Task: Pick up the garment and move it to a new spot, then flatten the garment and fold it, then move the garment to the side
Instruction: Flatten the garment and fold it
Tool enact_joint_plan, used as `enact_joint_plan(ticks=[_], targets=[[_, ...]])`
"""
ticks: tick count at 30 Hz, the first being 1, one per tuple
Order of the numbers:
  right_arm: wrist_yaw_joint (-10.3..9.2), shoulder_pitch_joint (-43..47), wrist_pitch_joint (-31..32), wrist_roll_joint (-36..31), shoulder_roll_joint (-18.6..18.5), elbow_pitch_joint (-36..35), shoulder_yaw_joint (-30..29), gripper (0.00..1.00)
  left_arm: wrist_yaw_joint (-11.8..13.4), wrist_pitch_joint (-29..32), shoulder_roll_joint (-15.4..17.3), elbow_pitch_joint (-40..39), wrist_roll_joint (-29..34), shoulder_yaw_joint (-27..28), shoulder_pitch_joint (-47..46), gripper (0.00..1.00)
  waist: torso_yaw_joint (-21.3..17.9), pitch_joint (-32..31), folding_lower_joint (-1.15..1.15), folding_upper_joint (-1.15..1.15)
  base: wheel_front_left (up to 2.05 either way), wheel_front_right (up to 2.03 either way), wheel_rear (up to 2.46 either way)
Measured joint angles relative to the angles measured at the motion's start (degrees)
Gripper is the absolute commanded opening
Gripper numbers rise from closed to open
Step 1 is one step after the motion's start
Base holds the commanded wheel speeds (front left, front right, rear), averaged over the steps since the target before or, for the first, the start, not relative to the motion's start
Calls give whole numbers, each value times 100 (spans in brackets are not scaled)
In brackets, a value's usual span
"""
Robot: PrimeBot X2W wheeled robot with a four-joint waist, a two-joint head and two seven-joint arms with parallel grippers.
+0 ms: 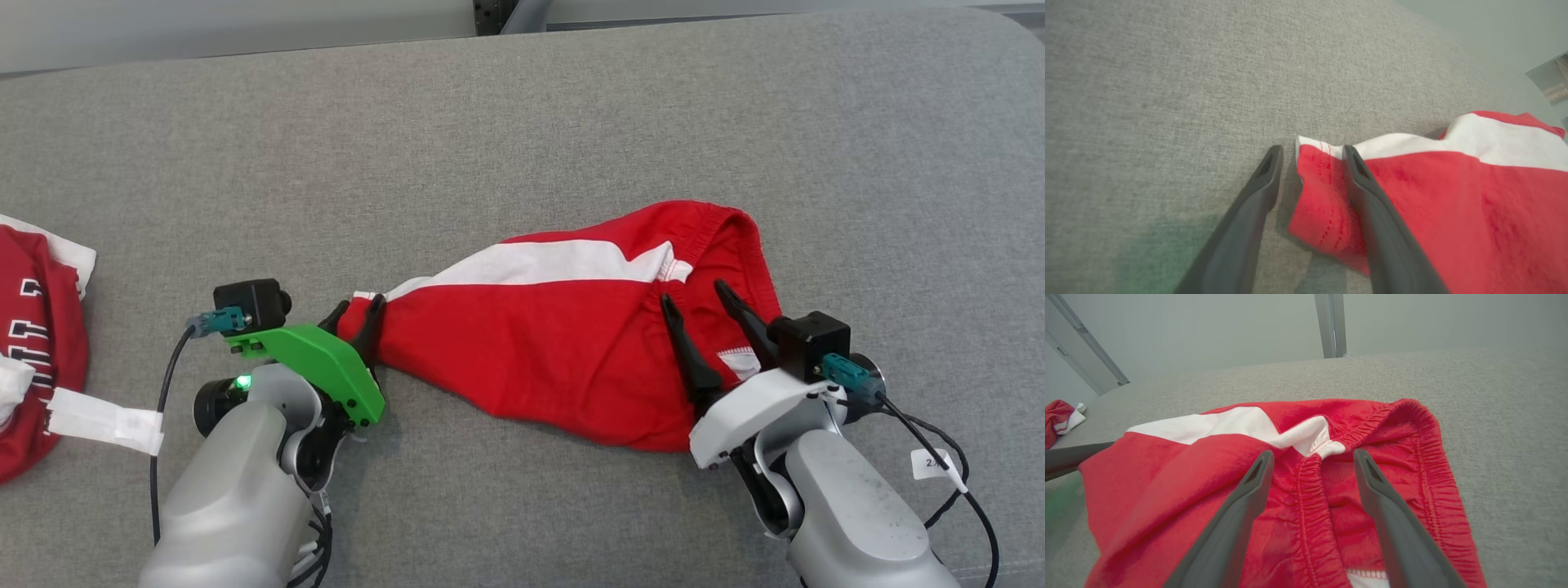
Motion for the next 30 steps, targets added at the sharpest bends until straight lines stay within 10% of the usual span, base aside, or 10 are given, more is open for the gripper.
enact_joint_plan(ticks=[2, 12, 30], targets=[[0, -1, 0, 0, 1, 2, 1, 100, 1, -42, 20, -16, -71, -123, -1, 47, 8, -3, 0, 0, 0, 0, 0], [0, -101, 0, 163, 16, 131, 127, 100, 1, -505, 136, -18, -336, -569, -35, 0, 24, 5, 0, 0, 0, 0, 0], [-1, -555, 0, 1155, 76, 947, 123, 100, 0, -1092, 123, 142, -824, -1376, -60, 0, 180, 23, 0, 0, 0, 0, 0]])
